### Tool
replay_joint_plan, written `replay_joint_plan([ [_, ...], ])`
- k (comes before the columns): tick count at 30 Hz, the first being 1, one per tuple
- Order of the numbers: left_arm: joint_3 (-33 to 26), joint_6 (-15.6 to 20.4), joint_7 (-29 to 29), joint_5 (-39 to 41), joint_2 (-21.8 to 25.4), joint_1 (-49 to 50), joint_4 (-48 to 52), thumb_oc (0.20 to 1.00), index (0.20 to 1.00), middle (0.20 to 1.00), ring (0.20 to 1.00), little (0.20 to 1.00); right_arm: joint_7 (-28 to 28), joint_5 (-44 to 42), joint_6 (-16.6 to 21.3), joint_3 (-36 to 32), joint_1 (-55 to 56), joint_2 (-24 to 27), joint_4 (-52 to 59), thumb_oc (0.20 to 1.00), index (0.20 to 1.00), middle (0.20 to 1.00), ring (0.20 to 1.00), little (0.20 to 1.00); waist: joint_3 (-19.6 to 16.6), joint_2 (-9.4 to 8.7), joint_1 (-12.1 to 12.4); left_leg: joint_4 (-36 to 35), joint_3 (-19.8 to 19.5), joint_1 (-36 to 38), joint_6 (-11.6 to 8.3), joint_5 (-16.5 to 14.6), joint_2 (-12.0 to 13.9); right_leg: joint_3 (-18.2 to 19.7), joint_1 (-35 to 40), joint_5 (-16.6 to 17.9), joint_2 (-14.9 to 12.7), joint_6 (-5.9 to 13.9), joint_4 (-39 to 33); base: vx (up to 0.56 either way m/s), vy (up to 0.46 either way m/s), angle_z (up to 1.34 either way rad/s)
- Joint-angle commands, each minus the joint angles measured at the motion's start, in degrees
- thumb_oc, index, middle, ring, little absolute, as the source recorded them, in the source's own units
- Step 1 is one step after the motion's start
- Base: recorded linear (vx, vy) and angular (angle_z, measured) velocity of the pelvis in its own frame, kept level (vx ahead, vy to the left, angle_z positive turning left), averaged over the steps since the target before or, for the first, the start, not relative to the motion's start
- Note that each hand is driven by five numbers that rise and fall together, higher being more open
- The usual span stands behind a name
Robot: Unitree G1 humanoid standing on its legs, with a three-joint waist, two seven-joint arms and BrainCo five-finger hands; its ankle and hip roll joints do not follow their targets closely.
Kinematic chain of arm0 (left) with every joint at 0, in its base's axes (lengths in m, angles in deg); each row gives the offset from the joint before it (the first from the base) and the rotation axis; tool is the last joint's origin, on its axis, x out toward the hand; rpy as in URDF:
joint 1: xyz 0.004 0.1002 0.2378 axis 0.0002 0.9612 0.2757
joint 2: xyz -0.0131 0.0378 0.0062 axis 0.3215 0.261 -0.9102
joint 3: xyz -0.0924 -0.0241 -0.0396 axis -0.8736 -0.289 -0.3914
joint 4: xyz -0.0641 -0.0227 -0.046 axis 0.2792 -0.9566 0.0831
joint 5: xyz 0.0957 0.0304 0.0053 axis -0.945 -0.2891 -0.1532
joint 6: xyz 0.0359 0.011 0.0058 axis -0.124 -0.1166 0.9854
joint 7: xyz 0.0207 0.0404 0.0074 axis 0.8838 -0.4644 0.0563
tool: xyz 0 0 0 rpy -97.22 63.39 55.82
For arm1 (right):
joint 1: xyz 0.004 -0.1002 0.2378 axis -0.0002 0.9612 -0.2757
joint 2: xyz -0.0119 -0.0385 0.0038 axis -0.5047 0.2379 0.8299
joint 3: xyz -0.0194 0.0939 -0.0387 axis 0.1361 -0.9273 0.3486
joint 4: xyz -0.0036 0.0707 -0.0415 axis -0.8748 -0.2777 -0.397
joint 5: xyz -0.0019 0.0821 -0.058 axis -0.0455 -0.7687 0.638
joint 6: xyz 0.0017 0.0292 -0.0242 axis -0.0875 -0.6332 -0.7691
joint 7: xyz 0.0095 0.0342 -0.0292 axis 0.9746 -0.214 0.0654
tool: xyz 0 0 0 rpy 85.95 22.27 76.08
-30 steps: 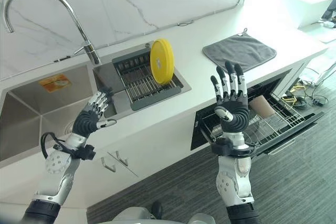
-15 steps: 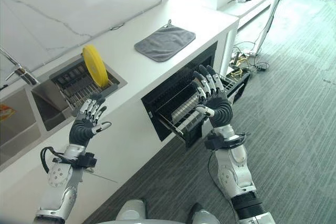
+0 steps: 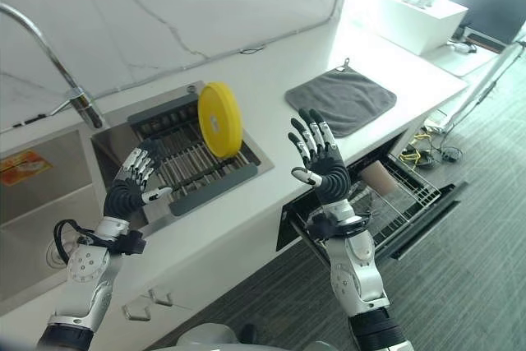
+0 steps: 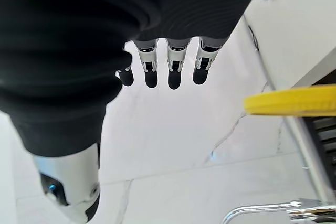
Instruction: Place the dishes in the dishwasher.
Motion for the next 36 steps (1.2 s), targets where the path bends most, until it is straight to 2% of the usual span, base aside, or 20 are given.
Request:
replay_joint_plan([
  [1,-0.87,3.35,-2.75,-0.59,2.33,1.36,6.52,1.000,1.000,1.000,1.000,1.000,2.14,-2.16,2.40,-0.48,-3.90,1.55,1.98,1.000,1.000,1.000,1.000,1.000,-0.18,0.69,-1.71,-6.36,-5.82,2.40,-5.51,-0.96,7.04,-6.93,1.63,6.57,1.12,-1.84,-30.16,0.06,-0.120,-0.10],
  [3,-0.76,3.64,-2.89,-0.44,2.45,1.52,6.45,1.000,1.000,1.000,1.000,1.000,1.50,-1.88,1.83,-0.76,-4.26,2.16,2.05,1.000,1.000,1.000,1.000,1.000,-0.39,0.04,-1.01,-5.83,-4.80,1.93,-6.76,-0.79,8.16,-8.87,4.46,5.27,0.99,-1.86,-34.20,0.10,-0.210,0.25],
  [7,-0.55,3.58,-2.35,-0.32,1.35,2.03,7.07,1.000,1.000,1.000,1.000,1.000,-0.80,-1.21,2.22,-0.41,-4.19,2.42,1.99,1.000,1.000,1.000,1.000,1.000,-1.20,-0.64,-0.29,-5.71,-3.28,1.62,-8.96,0.65,10.28,-11.93,10.44,2.87,3.01,-2.21,-40.68,0.09,-0.161,0.66],
  [12,-0.73,2.49,-1.82,-1.85,0.30,3.38,8.26,1.000,1.000,1.000,1.000,1.000,-1.41,-0.65,1.71,-0.24,-3.47,2.17,2.62,1.000,1.000,1.000,1.000,1.000,-2.09,-0.81,-0.27,-6.90,-2.04,2.48,-10.53,1.51,11.39,-13.33,13.95,3.51,3.73,-2.41,-45.70,0.05,-0.054,-0.07],
  [18,-0.89,2.49,-1.20,-2.25,0.33,3.63,8.03,1.000,1.000,1.000,1.000,1.000,-1.05,-0.63,2.24,-0.27,-2.50,1.90,2.67,1.000,1.000,1.000,1.000,1.000,-2.44,-0.53,-0.89,-7.75,-1.40,3.09,-11.05,2.06,11.76,-13.09,15.05,4.09,4.05,-2.33,-47.21,-0.02,-0.005,-0.37],
  [30,-0.39,2.24,-1.71,-2.73,0.88,2.23,7.33,1.000,1.000,1.000,1.000,1.000,-0.84,-1.18,2.78,-0.97,-2.01,1.67,2.78,1.000,1.000,1.000,1.000,1.000,-2.86,-0.59,-1.69,-8.53,0.07,3.78,-10.69,2.17,11.68,-13.19,15.51,4.57,3.24,-1.54,-47.53,-0.03,0.002,-0.01],
  [34,-0.41,1.89,-1.96,-2.65,1.18,1.98,7.64,1.000,1.000,1.000,1.000,1.000,-0.88,4.46,0.66,-0.98,-2.80,3.05,2.47,1.000,1.000,1.000,1.000,1.000,-3.31,-0.67,-1.35,-8.81,0.28,3.78,-11.09,2.58,12.15,-13.84,16.38,4.47,3.51,-1.82,-48.34,-0.04,-0.030,0.04],
  [36,-0.19,1.66,-2.02,-2.65,1.32,1.48,7.50,1.000,1.000,1.000,1.000,1.000,-4.35,8.56,0.08,-0.68,-4.04,4.59,1.99,1.000,1.000,1.000,1.000,1.000,-3.56,-0.86,-0.82,-8.65,-0.02,3.49,-11.37,2.78,12.34,-14.20,16.80,4.38,3.72,-2.05,-48.68,-0.01,-0.041,0.16],
])
